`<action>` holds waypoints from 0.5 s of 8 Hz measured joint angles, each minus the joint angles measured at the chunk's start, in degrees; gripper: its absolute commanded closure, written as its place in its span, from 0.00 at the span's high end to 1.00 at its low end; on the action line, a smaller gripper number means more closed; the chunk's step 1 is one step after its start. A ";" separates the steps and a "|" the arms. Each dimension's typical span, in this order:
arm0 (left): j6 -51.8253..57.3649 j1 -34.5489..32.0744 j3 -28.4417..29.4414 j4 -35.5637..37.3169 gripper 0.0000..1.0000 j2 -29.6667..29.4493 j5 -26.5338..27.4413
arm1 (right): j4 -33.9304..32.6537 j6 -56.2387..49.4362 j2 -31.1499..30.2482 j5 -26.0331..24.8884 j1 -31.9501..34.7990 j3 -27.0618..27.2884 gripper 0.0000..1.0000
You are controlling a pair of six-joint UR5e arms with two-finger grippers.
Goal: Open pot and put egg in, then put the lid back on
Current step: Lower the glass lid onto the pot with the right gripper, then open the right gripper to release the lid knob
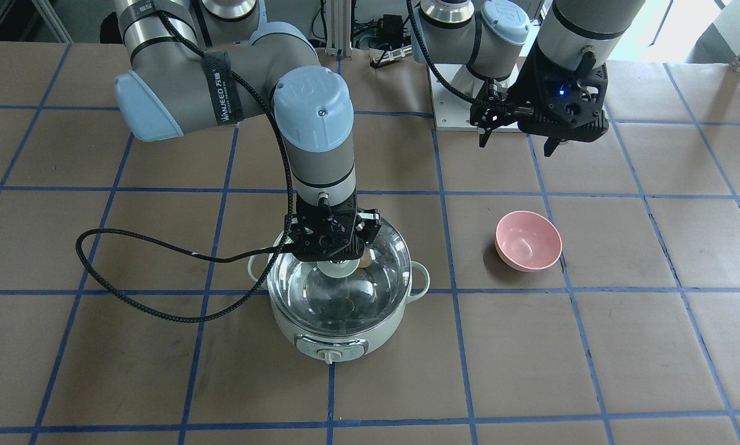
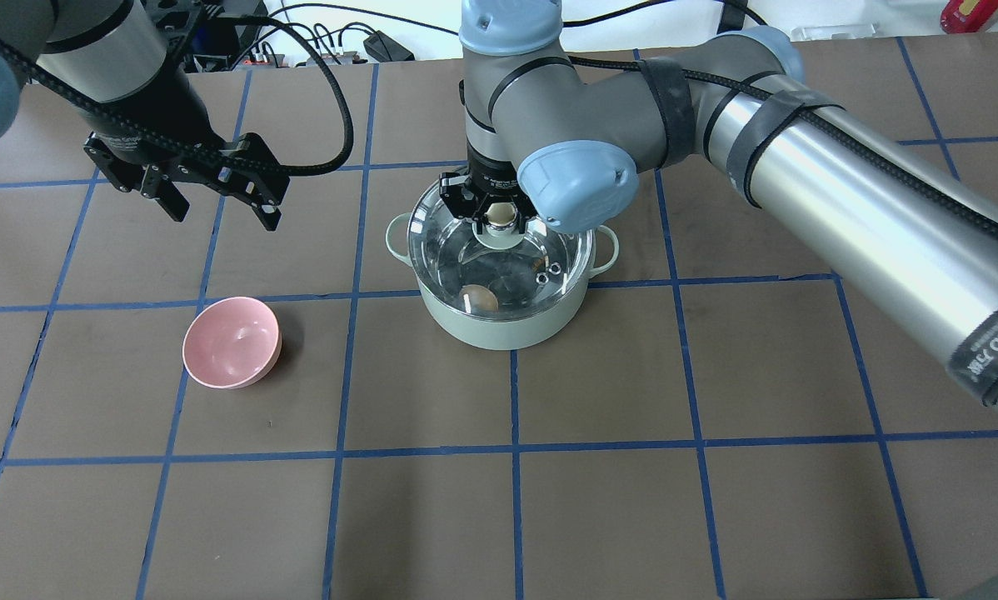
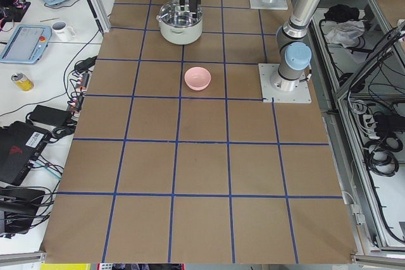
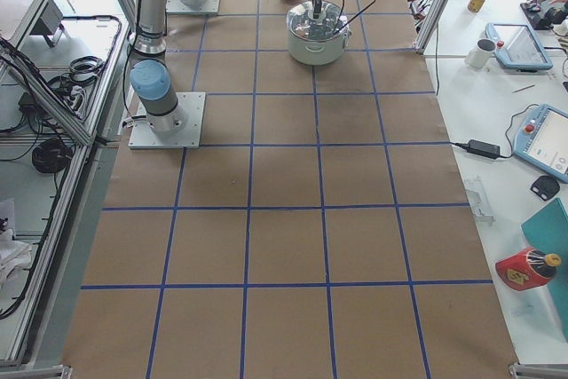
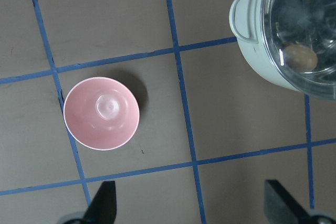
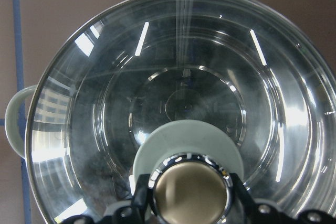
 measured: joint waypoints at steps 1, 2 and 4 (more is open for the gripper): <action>0.00 0.02 0.00 0.01 1.00 -0.02 0.01 | 0.12 -0.31 0.01 0.10 -0.01 -0.08 1.00; 0.00 0.03 0.00 0.01 1.00 -0.01 0.01 | 0.40 -0.48 -0.40 0.33 -0.05 -0.38 1.00; 0.00 0.03 0.00 0.01 1.00 0.03 0.01 | 2.84 -0.58 -2.79 0.65 -0.49 -0.77 1.00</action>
